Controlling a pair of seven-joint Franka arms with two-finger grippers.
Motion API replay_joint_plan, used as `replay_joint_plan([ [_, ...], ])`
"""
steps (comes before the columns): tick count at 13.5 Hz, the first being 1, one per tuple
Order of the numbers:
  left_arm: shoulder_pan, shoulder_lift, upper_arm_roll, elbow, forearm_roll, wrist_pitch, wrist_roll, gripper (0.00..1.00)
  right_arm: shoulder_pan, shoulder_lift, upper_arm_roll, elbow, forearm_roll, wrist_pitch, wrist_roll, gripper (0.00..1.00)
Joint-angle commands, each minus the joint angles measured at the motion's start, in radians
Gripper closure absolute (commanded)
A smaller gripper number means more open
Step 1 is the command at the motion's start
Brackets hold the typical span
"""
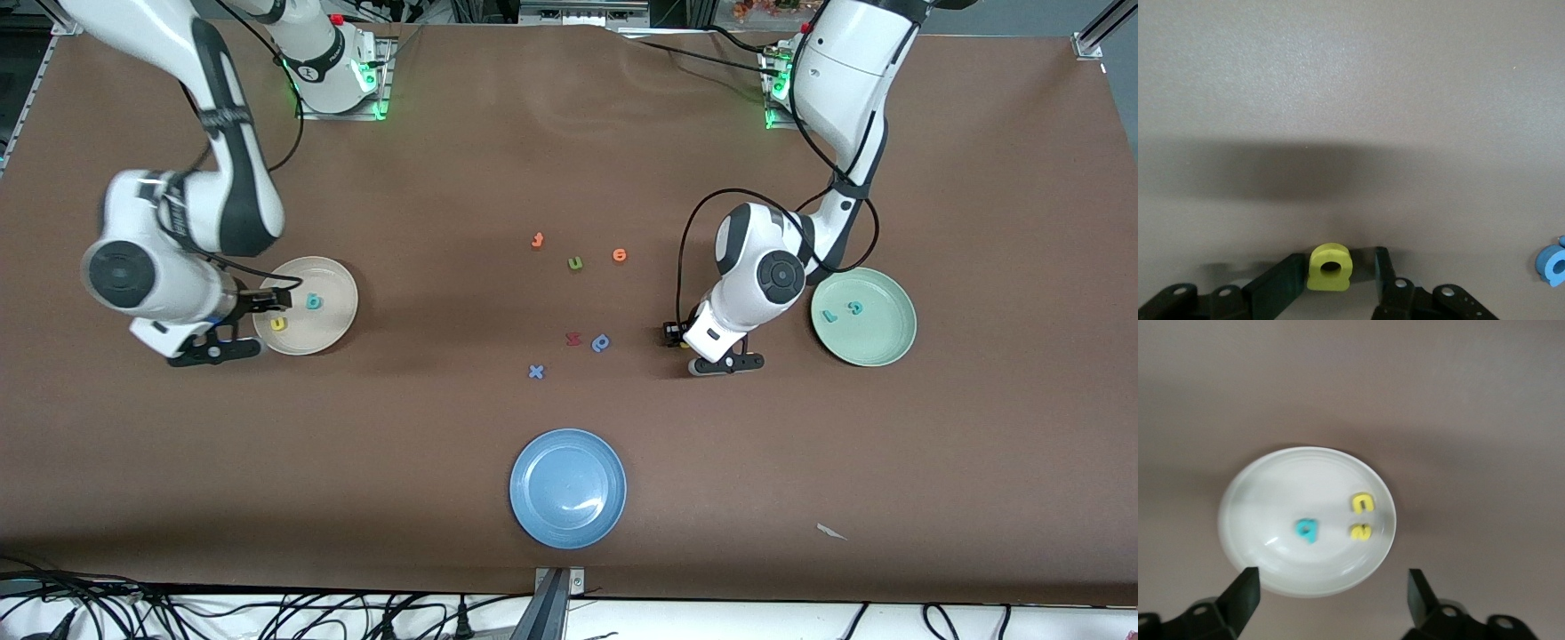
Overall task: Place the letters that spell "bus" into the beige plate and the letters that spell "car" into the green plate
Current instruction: 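Grasp the yellow o with the left gripper while the right gripper returns to rest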
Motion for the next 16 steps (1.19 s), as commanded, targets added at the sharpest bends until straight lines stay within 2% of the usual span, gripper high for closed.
replay_joint_plan([
  [1, -0.004, 0.013, 0.010, -0.002, 0.055, 0.001, 0.008, 0.49, -0.004, 0.005, 0.000, 0.221, 0.074, -0.184, -0.002, 0.01],
  [3, -0.004, 0.013, 0.011, -0.002, 0.062, 0.001, 0.010, 0.51, -0.003, 0.002, -0.017, 0.321, 0.107, -0.227, 0.004, 0.00],
  [4, -0.004, 0.013, 0.011, -0.005, 0.063, 0.001, 0.010, 0.61, -0.004, -0.001, -0.017, 0.364, 0.115, -0.252, 0.013, 0.01],
  [6, -0.004, 0.011, 0.013, -0.007, 0.063, 0.000, 0.011, 0.76, -0.004, -0.012, -0.026, 0.377, 0.124, -0.296, 0.034, 0.01],
  [11, 0.002, -0.012, 0.016, -0.010, 0.115, -0.012, 0.010, 1.00, 0.002, -0.029, -0.017, 0.379, 0.113, -0.304, 0.036, 0.01],
  [14, 0.041, -0.077, 0.019, -0.008, 0.134, -0.106, 0.010, 1.00, 0.006, -0.027, -0.014, 0.379, 0.110, -0.290, 0.036, 0.00],
  [16, 0.109, -0.139, 0.019, -0.008, 0.209, -0.178, 0.019, 1.00, -0.001, -0.027, -0.004, 0.377, 0.107, -0.292, 0.047, 0.00],
])
